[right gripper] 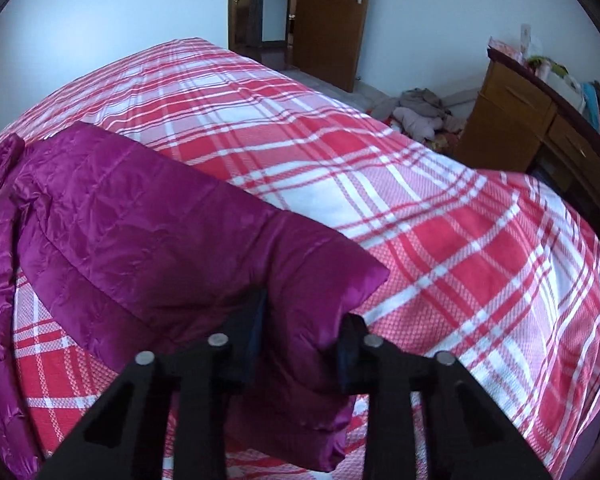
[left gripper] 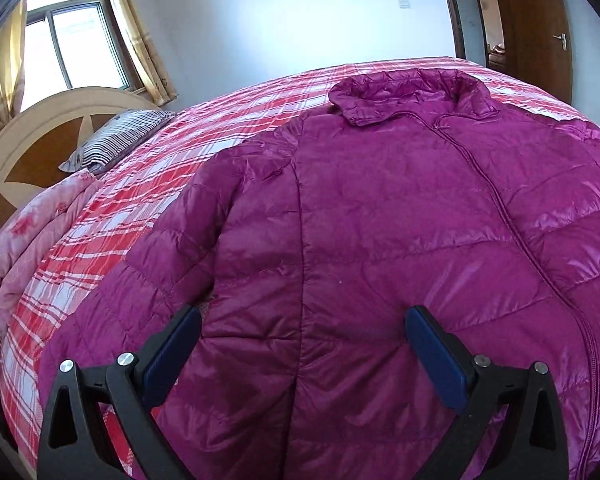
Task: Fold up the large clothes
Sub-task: 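Grasp the magenta jacket's sleeve cuff with the right tool, then lift the sleeve with the right tool and lay it across the jacket body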
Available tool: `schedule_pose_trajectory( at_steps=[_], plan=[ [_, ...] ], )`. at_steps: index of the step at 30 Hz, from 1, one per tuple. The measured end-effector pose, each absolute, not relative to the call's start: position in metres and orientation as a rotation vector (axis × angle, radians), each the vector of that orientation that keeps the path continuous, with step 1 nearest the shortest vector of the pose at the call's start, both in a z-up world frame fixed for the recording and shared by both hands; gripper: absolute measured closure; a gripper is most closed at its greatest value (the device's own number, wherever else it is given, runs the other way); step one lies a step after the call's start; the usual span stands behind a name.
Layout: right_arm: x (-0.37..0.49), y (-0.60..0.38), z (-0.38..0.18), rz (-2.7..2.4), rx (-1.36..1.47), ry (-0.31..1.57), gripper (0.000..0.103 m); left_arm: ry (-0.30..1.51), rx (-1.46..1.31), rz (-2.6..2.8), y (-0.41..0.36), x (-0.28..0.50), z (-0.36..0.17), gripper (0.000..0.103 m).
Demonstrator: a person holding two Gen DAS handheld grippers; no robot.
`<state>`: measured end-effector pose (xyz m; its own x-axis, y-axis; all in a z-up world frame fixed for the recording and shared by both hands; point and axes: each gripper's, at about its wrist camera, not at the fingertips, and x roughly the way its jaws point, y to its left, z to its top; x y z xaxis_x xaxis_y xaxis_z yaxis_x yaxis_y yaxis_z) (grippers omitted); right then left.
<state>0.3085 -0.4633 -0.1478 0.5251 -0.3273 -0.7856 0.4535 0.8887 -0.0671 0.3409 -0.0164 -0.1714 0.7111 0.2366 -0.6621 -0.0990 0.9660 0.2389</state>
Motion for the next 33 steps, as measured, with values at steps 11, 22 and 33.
schedule_pose_trajectory(
  at_steps=[11,22,33],
  plan=[
    [0.347,-0.454,-0.076,-0.491,0.03,0.78,0.089,0.774,0.153,0.16,-0.01,0.345,-0.175,0.001],
    [0.382,-0.325,0.016,-0.272,-0.181,0.58,0.09,0.778,0.113,0.139,-0.005,0.343,-0.177,0.001],
    [0.402,-0.175,0.002,0.0,-0.352,0.547,0.09,0.781,0.055,0.112,0.002,0.342,-0.178,0.001]
  ],
)
